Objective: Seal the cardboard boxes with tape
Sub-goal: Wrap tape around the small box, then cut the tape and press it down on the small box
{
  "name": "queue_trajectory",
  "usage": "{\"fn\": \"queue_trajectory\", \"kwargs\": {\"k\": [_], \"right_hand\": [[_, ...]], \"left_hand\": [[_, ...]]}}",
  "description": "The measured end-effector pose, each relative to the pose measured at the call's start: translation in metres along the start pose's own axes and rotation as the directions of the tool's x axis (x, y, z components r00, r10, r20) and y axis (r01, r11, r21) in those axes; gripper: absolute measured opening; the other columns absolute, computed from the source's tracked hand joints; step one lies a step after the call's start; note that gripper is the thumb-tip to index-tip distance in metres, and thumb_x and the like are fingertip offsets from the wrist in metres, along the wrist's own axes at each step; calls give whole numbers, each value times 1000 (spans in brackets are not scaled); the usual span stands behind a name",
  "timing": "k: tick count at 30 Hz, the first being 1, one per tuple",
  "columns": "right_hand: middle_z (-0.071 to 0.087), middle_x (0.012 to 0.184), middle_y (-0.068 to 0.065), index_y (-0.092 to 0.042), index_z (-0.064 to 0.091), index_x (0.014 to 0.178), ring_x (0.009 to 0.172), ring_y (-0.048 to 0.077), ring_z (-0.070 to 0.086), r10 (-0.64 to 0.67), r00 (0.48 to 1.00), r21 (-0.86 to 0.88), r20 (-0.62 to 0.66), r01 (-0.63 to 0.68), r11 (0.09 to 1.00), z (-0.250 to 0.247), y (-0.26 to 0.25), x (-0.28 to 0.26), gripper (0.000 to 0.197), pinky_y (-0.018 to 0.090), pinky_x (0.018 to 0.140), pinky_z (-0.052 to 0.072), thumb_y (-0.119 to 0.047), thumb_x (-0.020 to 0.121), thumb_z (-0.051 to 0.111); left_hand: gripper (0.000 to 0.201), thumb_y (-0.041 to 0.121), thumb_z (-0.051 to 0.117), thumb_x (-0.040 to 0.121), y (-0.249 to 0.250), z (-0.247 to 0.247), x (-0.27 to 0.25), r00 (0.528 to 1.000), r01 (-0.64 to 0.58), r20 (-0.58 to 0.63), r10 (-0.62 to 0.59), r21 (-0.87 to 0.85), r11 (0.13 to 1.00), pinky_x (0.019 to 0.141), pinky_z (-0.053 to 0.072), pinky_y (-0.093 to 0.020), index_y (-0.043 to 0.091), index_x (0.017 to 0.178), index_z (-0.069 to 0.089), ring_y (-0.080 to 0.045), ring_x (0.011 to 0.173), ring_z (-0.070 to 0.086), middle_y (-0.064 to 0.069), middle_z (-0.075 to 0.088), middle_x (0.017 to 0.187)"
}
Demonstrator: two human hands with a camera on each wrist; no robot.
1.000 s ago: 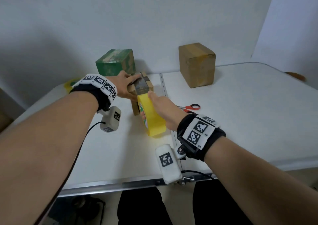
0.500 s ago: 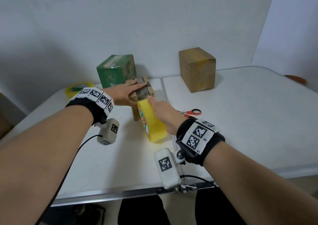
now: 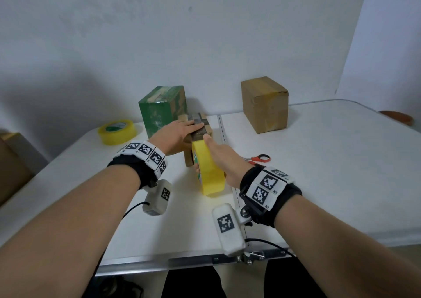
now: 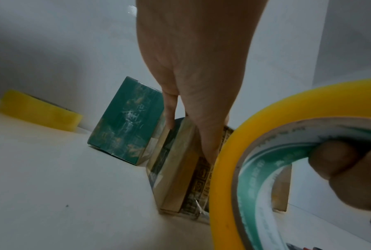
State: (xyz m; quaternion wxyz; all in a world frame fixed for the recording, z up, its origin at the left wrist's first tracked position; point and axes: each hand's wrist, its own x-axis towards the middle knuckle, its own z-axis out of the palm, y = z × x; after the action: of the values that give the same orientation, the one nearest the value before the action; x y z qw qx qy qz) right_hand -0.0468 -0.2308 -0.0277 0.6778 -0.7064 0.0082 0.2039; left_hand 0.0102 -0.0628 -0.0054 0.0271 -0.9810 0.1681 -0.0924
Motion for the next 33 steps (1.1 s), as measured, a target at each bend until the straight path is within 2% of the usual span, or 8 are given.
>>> {"fn": "queue_trajectory", "kwargs": {"k": [2, 8, 17, 19, 24, 26, 29, 33], "right_hand": [[76, 93, 10, -5, 43, 143, 117, 33, 61, -10, 1000, -12, 5, 11, 1000, -6, -2, -1, 119, 53, 110, 38, -91, 62, 50], [72, 69, 9, -1, 63, 105, 66, 23, 68, -138, 990, 9, 20, 138, 990, -19, -7, -16, 33, 34, 75, 57, -31, 98, 50], [75, 69, 4, 1, 37, 145, 90, 24, 70, -40, 997, -85, 68, 46, 995, -17, -4, -22, 70, 50, 111, 38, -50, 97, 44], [75, 77, 8, 2, 36, 145, 81, 22, 72, -30, 994, -85, 108, 39, 996, -20, -6, -21, 68, 48, 112, 38, -49, 100, 43], [39, 153, 15, -8, 31, 150, 140, 34, 39, 25, 983, -112, 180, -4, 994, -17, 0, -17, 89, 52, 114, 34, -61, 82, 51], [40, 152, 15, -9, 34, 150, 139, 33, 40, 19, 984, -103, 177, 0, 995, -18, -2, -17, 80, 51, 113, 36, -56, 88, 50], [40, 153, 12, -14, 36, 150, 138, 32, 40, 44, 980, -164, 191, -13, 986, -22, -3, -19, 76, 51, 112, 36, -60, 91, 48], [58, 134, 9, -16, 49, 140, 119, 27, 56, 75, 985, -292, 156, -27, 956, -30, -7, -27, 70, 36, 91, 49, -66, 92, 43]], "left_hand": [[71, 38, 61, 92, 2, 1, -1, 999, 16, 36, -14, -51, 999, 117, 25, -40, 32, 153, 26, -27, 141, 29, -2, 29, 158], [67, 31, 59, 95, -1, 4, -3, 1000, -11, -12, 11, -26, 1000, 112, 16, -28, 22, 153, 27, -25, 140, 32, -10, 31, 156], [74, 41, 63, 89, 3, 1, 0, 989, 135, 71, -132, -49, 990, 110, 31, -39, 33, 152, 27, -30, 125, 40, -3, 32, 157], [77, 42, 66, 86, 3, 0, 1, 985, 152, 94, -143, -91, 984, 112, 31, -42, 33, 151, 28, -31, 130, 39, -4, 34, 156], [68, 16, 55, 92, -3, -9, 8, 961, 222, 221, -164, -270, 937, 114, 30, -33, 32, 152, 28, -27, 141, 32, -2, 27, 159], [55, 14, 43, 98, 1, -12, 8, 947, 251, 276, -162, -327, 911, 102, 34, -28, 22, 151, 32, -28, 140, 34, -8, 29, 157], [71, 74, 40, 86, 4, -5, 7, 960, 273, 172, -221, -411, 870, 109, 34, -33, 30, 142, 48, -27, 134, 42, -7, 42, 151], [51, 59, 44, 94, 4, 8, 2, 966, 234, 5, -257, -432, 871, 116, 27, -36, 35, 138, 52, -19, 140, 37, 7, 40, 152]]}}
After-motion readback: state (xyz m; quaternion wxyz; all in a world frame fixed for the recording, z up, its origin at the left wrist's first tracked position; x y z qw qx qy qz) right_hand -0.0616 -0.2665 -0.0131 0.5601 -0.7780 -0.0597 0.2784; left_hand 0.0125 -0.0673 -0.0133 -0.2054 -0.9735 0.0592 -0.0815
